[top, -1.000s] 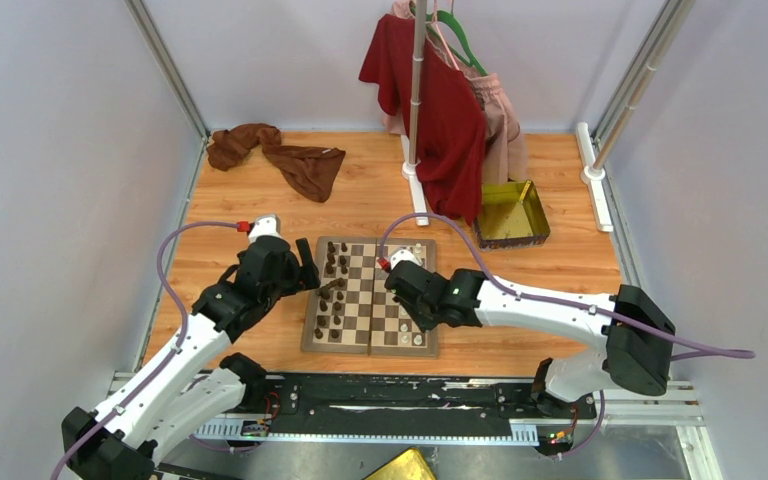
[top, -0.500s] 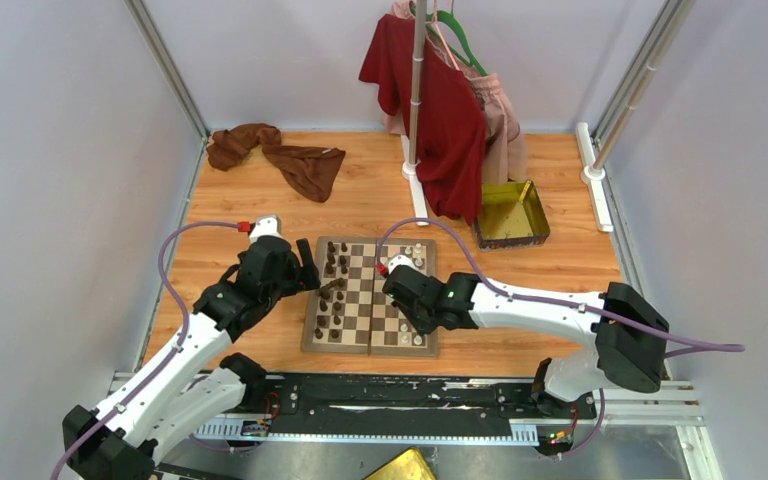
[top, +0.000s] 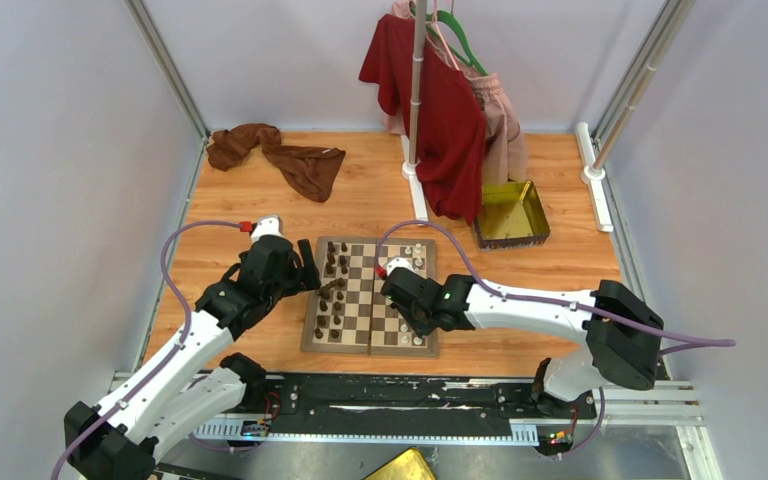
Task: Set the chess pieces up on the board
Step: Place the chess piece on the chessboard.
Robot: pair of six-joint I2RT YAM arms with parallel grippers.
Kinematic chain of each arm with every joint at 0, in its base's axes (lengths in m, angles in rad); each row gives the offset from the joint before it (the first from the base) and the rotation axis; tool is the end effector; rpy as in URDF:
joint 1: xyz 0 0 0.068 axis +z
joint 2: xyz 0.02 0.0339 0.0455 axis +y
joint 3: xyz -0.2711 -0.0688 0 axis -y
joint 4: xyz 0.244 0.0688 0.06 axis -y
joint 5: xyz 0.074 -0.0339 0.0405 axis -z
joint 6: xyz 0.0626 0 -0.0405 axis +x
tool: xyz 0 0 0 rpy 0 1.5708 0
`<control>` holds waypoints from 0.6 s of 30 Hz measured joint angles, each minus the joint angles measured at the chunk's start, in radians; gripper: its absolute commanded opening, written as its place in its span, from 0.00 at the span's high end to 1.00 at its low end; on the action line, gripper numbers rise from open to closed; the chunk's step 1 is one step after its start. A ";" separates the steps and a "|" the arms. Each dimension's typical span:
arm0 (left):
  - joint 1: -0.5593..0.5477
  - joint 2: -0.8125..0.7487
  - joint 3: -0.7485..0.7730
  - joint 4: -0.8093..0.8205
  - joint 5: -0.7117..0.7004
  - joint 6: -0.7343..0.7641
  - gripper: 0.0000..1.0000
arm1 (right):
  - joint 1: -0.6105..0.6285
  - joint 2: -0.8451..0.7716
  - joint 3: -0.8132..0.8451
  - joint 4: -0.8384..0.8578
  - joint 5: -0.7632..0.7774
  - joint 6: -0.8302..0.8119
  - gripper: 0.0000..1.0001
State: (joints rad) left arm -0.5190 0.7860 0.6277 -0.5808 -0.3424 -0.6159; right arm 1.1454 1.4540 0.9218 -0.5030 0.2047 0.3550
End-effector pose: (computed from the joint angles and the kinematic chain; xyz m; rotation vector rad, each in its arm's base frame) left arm 0.1642 -0.0696 0.2365 -0.2818 2.2489 -0.2069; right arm 0.1346 0.2663 0.1943 -0.9329 2.4267 0.2909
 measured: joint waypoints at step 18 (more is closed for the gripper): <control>0.000 0.006 0.000 0.000 0.000 0.007 0.00 | 0.000 0.004 -0.007 0.030 0.000 0.000 0.83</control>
State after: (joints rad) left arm -0.5190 0.7921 0.6277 -0.5812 -0.3428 -0.6090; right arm 1.1454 1.4578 0.9150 -0.4732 0.2050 0.3550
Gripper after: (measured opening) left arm 0.999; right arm 0.129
